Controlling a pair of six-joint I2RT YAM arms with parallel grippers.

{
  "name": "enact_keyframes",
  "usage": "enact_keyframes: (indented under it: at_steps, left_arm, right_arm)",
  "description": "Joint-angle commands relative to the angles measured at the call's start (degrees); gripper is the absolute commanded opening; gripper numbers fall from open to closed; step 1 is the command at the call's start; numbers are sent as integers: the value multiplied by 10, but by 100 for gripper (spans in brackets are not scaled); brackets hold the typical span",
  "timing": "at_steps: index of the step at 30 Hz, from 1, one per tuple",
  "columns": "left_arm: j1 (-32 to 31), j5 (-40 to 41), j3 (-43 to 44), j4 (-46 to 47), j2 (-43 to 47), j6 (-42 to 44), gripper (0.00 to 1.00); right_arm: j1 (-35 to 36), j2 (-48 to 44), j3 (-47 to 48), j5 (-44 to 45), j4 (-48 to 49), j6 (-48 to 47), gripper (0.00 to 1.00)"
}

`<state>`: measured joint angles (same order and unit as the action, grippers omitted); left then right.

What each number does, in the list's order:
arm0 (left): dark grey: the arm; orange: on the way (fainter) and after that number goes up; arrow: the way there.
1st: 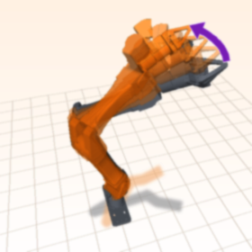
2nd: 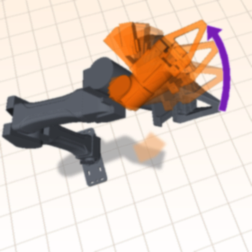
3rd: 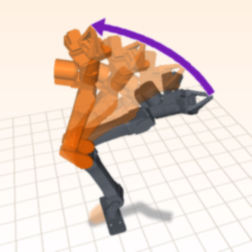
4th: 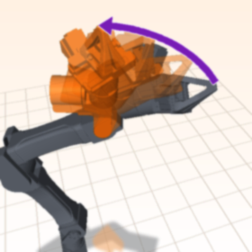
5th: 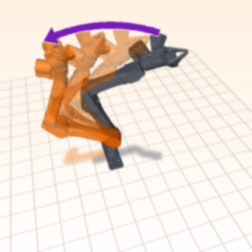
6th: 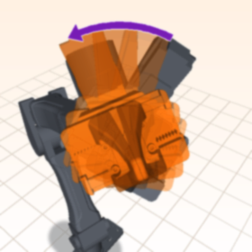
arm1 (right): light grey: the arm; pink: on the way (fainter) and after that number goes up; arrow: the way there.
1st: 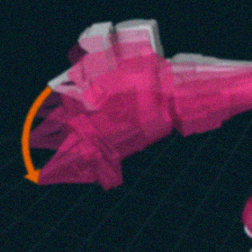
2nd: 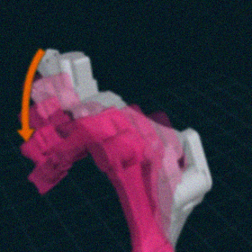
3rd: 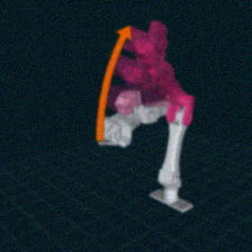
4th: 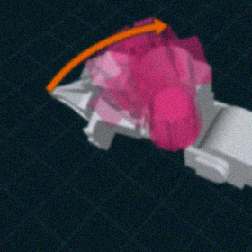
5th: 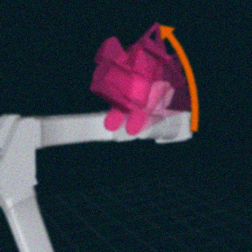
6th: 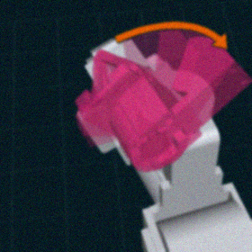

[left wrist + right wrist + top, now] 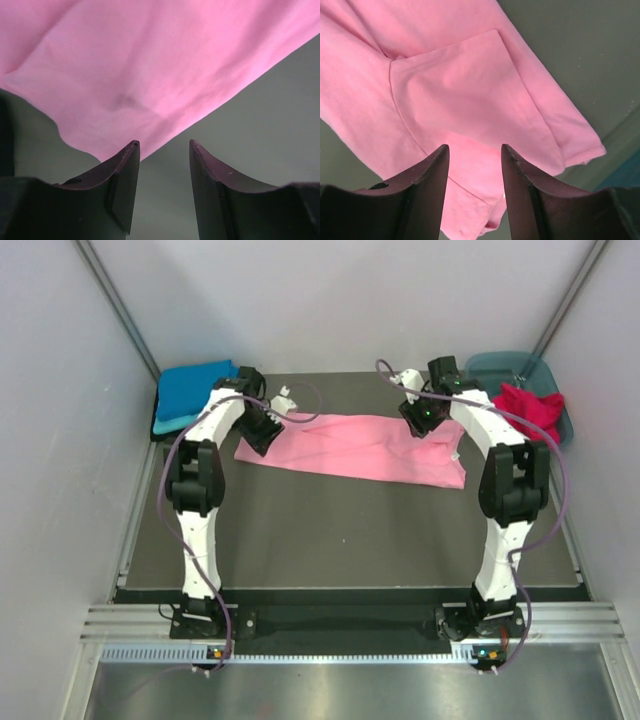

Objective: Fold and stack the t-shirts
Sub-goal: Fold the tshirt

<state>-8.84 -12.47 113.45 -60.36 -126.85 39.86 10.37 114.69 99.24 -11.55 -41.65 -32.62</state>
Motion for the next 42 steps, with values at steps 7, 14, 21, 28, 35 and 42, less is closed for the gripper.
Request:
enact_keyframes:
  at_steps: [7, 14, 21, 28, 35, 42]
  left_arm:
    - [7, 100, 34, -64, -52, 128, 50]
    - [11, 136, 10, -64, -62, 152, 33]
    - [10, 103, -84, -77, 5, 151, 0]
    - [8, 70, -320, -54, 197, 138, 0]
    - [3, 87, -403, 118, 310, 116, 33]
    - [41, 17, -142, 25, 126, -95, 36]
  right_arm:
    - [-3, 14, 71, -72, -27, 30, 47]
    - [-3, 2, 54, -82, -10, 62, 47]
    - [-9, -9, 40, -35, 3, 63, 47]
    - [-33, -2, 44, 3, 4, 64, 46]
    - [-21, -45, 14, -4, -8, 61, 47]
    - [-18, -80, -16, -17, -12, 71, 47]
